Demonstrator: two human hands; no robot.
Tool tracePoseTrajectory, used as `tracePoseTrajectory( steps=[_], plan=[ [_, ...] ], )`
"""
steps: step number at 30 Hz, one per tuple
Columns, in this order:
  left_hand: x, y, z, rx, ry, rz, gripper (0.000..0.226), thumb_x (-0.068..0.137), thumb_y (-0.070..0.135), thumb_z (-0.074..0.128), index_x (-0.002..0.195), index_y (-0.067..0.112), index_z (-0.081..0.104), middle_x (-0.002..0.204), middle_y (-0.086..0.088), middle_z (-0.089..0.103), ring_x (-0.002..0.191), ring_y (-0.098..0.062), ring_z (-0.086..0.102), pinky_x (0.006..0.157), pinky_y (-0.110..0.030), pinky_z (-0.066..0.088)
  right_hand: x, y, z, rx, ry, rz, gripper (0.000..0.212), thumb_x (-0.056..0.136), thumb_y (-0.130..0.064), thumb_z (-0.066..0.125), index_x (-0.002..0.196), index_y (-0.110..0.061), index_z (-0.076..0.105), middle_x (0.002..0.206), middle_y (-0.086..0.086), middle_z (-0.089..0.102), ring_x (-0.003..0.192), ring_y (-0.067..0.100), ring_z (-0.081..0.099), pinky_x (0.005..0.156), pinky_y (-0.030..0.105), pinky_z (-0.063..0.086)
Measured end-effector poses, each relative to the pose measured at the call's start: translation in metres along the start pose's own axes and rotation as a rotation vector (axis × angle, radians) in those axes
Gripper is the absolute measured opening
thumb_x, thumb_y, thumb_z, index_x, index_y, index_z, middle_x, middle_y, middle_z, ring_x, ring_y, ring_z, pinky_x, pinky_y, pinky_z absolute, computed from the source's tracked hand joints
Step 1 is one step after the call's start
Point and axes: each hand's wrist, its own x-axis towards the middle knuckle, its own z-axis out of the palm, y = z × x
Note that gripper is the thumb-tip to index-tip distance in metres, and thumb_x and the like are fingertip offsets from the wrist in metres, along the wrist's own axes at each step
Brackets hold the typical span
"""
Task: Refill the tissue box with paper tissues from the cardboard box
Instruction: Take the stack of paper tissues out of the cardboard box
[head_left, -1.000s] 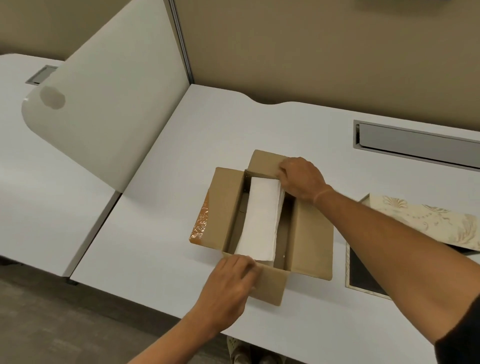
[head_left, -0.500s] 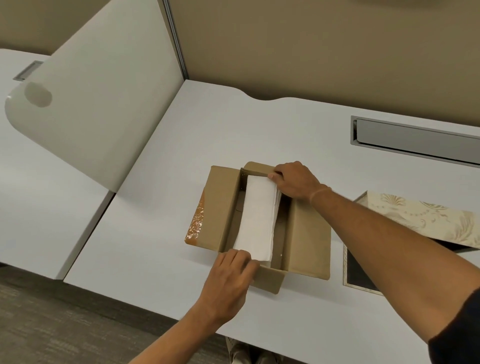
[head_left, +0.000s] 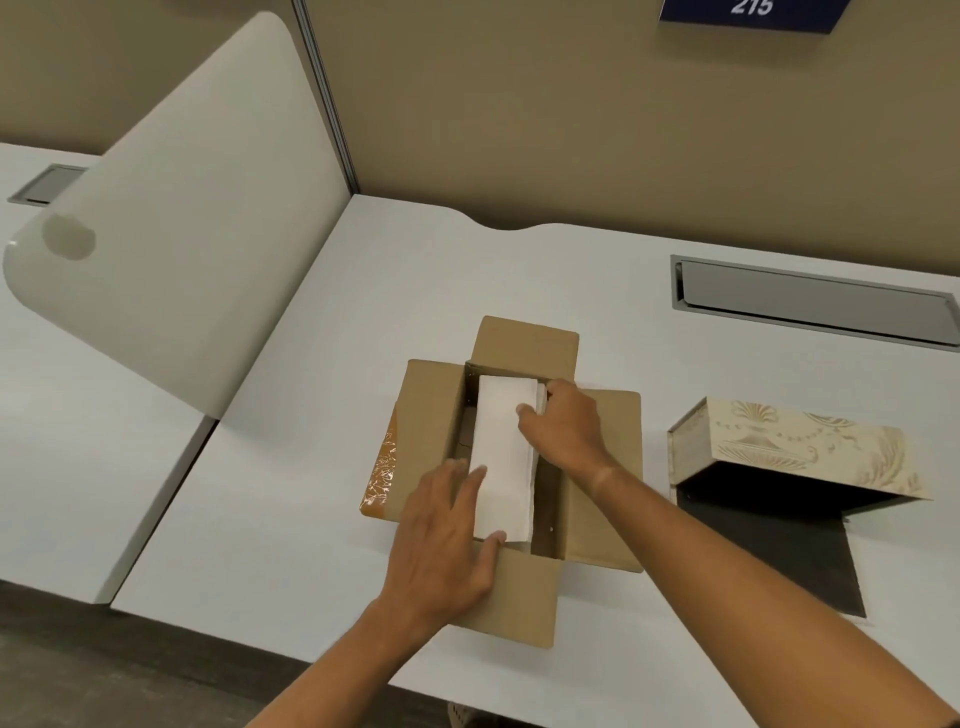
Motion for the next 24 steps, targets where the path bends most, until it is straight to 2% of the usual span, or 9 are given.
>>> tracePoseTrajectory(
  steps=[3,6,10,13,17,21,24],
  plan=[
    [0.011,-0.007,0.003,0.093,0.007,-0.036,0.081,0.076,0.049,0.063,0.143,0.013,0.037,0.147,-0.015,0.043,0.135,-0.032,0.041,0.108,-0.039,0.025,-0.004,0.002,0.015,0.062,-0.058,0.128,0.052,0.091,-0.033,0.066,0.133,-0.008,0.048,0.126,0.005,0.057,0.114,0.023,0.056,0.083,0.026,0.046],
    [0.026,-0.014,0.003,0.122,-0.002,-0.070,0.084,0.081,0.044,0.061,0.148,0.011,0.023,0.154,-0.019,0.030,0.142,-0.034,0.029,0.110,-0.040,0.016,0.001,0.009,0.035,0.223,-0.102,0.283,0.078,0.085,-0.041,0.071,0.145,-0.008,0.034,0.143,0.009,0.048,0.130,0.029,0.049,0.101,0.041,0.050],
    [0.052,-0.023,0.003,0.080,-0.074,-0.126,0.078,0.087,0.029,0.059,0.150,0.008,0.017,0.159,-0.017,0.015,0.147,-0.032,0.012,0.116,-0.036,0.011,0.005,0.014,0.052,0.425,-0.074,0.440,0.093,0.072,-0.053,0.075,0.144,-0.012,0.033,0.142,0.009,0.048,0.128,0.031,0.050,0.104,0.048,0.048],
    [0.066,-0.031,0.004,0.032,-0.095,-0.150,0.073,0.085,0.021,0.058,0.147,0.007,0.020,0.155,-0.016,0.021,0.143,-0.031,0.019,0.116,-0.037,0.020,0.006,0.017,0.064,0.478,-0.053,0.508,0.099,0.073,-0.054,0.076,0.148,-0.011,0.028,0.144,0.010,0.046,0.130,0.032,0.049,0.105,0.050,0.047],
    [0.072,-0.041,0.009,-0.023,-0.116,-0.156,0.070,0.084,0.009,0.057,0.145,0.005,0.024,0.154,-0.015,0.025,0.142,-0.030,0.022,0.114,-0.035,0.022,0.009,0.017,0.075,0.442,0.004,0.488,0.097,0.072,-0.056,0.076,0.145,-0.010,0.032,0.143,0.010,0.046,0.129,0.031,0.049,0.105,0.048,0.047],
    [0.069,-0.044,0.017,-0.100,-0.168,-0.222,0.076,0.089,0.006,0.051,0.151,0.006,0.006,0.161,-0.014,0.006,0.148,-0.029,0.005,0.116,-0.034,0.010,0.010,0.018,0.078,0.475,0.015,0.498,0.091,0.072,-0.051,0.080,0.141,-0.012,0.035,0.135,0.011,0.050,0.122,0.030,0.053,0.102,0.045,0.050],
    [0.069,-0.039,0.020,-0.147,-0.164,-0.245,0.075,0.093,0.007,0.050,0.152,0.007,0.003,0.161,-0.012,0.003,0.148,-0.028,0.003,0.116,-0.033,0.010,0.014,0.022,0.077,0.563,-0.017,0.535,0.081,0.076,-0.043,0.081,0.137,-0.012,0.038,0.128,0.011,0.053,0.115,0.029,0.056,0.094,0.039,0.051]
  ],
)
